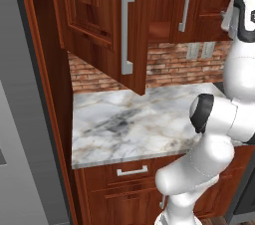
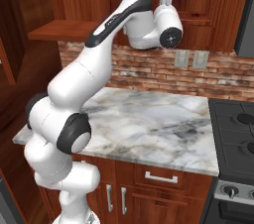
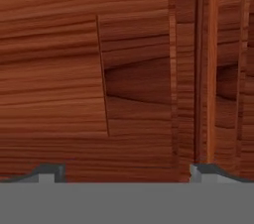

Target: Open the cabinet and move the ladle to the pot. Then close the cabinet.

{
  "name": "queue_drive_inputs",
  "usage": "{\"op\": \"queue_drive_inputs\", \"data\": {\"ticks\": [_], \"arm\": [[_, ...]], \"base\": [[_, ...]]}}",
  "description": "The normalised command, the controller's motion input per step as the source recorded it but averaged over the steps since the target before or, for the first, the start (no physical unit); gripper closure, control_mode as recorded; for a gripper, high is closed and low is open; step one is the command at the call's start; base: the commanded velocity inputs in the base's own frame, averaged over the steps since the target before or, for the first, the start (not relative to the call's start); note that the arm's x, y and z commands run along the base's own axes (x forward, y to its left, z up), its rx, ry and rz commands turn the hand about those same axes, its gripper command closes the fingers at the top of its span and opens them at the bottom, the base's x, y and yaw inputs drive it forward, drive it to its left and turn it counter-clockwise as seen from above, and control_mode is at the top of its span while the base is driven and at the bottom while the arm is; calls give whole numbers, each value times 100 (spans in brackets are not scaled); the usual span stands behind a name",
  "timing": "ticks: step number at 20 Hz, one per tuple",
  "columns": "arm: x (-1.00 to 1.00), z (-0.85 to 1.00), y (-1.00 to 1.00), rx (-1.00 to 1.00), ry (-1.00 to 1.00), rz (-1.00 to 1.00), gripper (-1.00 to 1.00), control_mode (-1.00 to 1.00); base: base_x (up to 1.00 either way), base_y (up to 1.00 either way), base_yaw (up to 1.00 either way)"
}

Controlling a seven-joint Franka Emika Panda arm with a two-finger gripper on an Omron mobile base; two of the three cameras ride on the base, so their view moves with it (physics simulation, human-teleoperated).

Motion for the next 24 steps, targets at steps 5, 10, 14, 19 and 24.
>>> {"op": "queue_drive_inputs", "data": {"ticks": [5, 10, 14, 19, 24], "arm": [[-81, 15, 4, -5, -7, 0, -100, -100], [-79, 8, 34, -10, -2, 0, -100, -100], [-64, 6, 54, -15, 0, 2, -100, -100], [-67, 7, 55, -19, 0, 2, -100, -100], [-75, 10, 33, -13, 0, 0, -100, -100]], "base": [[0, 0, 0], [0, 0, 0], [0, 0, 0], [0, 0, 0], [0, 0, 0]]}}
